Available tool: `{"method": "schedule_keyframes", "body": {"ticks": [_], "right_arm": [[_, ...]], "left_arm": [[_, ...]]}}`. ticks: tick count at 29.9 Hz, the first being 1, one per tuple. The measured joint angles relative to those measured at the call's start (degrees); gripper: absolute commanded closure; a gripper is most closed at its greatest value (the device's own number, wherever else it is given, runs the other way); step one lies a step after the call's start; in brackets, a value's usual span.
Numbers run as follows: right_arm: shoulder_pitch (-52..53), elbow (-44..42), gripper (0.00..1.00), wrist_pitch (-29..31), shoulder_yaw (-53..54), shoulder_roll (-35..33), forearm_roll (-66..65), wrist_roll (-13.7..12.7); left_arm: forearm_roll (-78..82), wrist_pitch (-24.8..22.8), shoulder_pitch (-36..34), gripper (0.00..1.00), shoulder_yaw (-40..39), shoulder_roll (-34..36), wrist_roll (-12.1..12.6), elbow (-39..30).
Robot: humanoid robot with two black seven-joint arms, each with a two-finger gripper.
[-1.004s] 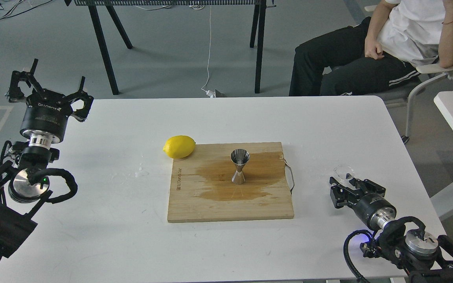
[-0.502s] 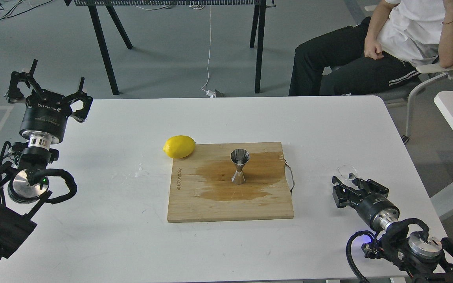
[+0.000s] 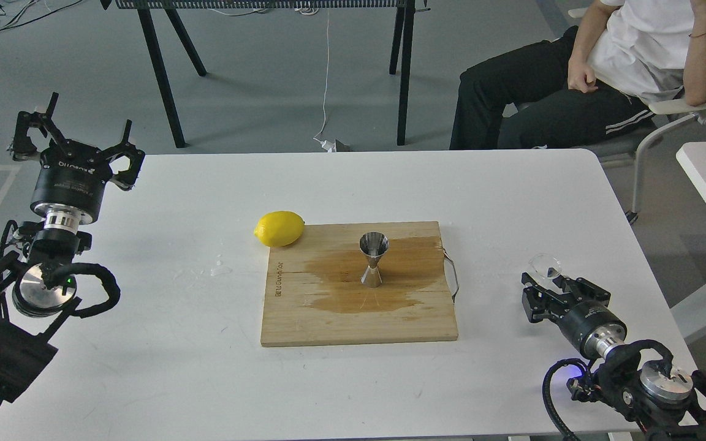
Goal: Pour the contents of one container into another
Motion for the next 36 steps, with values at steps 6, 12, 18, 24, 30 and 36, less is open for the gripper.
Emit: {"method": "schedule_keyframes", "body": {"ticks": [6,12,18,24,30,36], "right_arm": [[0.01,-0.1,0.08,-0.21,0.0,0.01,-0.01,0.2],[-0.1,0.01,0.06,0.03,0.0,0.01,-0.04,0.52],[-1.9,5.57,0.06,0.09,1.98,-2.08,-0.03,0.52],[-3.29,12.94,0.02,0.26,5.36,-5.49,-0.15,0.56],[1.13,14.85,0.0,3.23,7.13,-8.09,-5.01,0.78],[9.77,12.99,0.0,7.99,8.72,-8.6,-14.02,1.5]], "left_arm": [[0.0,0.0,0.0,0.0,0.03,0.01,0.0,0.0],[0.0,0.0,0.0,0.0,0.05,0.0,0.0,0.0],[0.0,-0.04,0.13,0.0,-0.02,0.0,0.0,0.0],[0.0,-0.09,0.26,0.0,-0.02,0.11,0.0,0.0],[0.0,-0.1,0.26,0.0,-0.02,0.26,0.0,0.0],[0.0,-0.1,0.05,0.0,-0.02,0.36,0.19,0.22]]}}
